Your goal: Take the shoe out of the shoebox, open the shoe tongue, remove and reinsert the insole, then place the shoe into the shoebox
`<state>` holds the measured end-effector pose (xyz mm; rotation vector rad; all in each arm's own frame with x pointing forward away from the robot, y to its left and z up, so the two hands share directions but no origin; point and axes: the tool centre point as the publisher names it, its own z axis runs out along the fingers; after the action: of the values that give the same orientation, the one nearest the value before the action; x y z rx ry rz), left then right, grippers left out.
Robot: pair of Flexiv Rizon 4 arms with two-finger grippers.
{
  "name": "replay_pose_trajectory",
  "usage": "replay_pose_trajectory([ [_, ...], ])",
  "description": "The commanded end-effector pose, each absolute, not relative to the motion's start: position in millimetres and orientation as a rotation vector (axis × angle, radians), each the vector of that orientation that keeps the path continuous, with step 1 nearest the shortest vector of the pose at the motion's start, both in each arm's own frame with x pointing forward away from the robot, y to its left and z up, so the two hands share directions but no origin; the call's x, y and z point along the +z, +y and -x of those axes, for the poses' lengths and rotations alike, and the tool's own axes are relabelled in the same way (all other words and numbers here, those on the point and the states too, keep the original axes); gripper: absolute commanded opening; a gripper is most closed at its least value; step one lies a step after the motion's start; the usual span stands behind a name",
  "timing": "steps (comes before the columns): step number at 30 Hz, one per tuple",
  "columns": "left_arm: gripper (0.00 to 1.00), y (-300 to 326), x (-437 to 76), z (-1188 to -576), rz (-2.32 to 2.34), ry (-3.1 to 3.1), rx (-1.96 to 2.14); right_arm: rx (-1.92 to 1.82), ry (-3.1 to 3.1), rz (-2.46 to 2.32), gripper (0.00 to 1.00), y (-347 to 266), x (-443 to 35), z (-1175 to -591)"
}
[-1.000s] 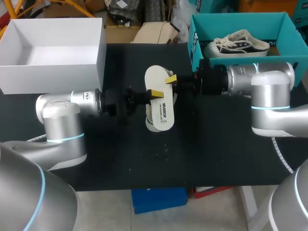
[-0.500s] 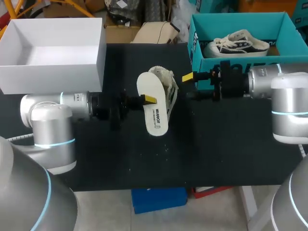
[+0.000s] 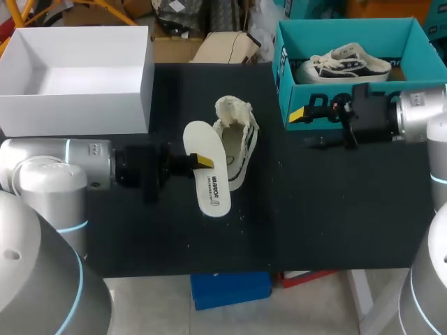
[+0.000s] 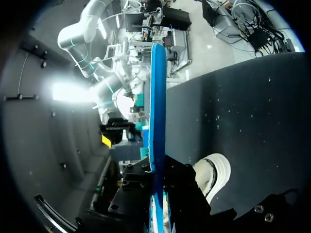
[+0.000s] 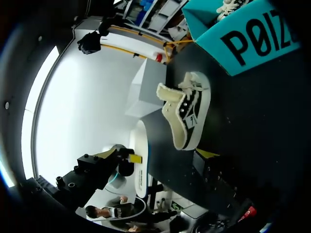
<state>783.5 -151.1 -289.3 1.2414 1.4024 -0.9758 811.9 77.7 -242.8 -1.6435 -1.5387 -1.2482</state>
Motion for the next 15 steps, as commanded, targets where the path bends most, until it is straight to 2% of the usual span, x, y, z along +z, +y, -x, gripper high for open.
replay_pose_trajectory([
  [1,0.00,-151,-287,-783,-1.260,1.425,-0.961,-1.241,-1.552,1.687,1.00,79,-240,-808],
  [9,0.00,-139,-289,-773,-1.317,1.438,-1.021,-1.213,-1.579,1.776,1.00,76,-240,-803],
  [15,0.00,-128,-299,-766,-1.373,1.461,-1.074,-1.228,-1.504,1.952,1.00,51,-241,-781],
])
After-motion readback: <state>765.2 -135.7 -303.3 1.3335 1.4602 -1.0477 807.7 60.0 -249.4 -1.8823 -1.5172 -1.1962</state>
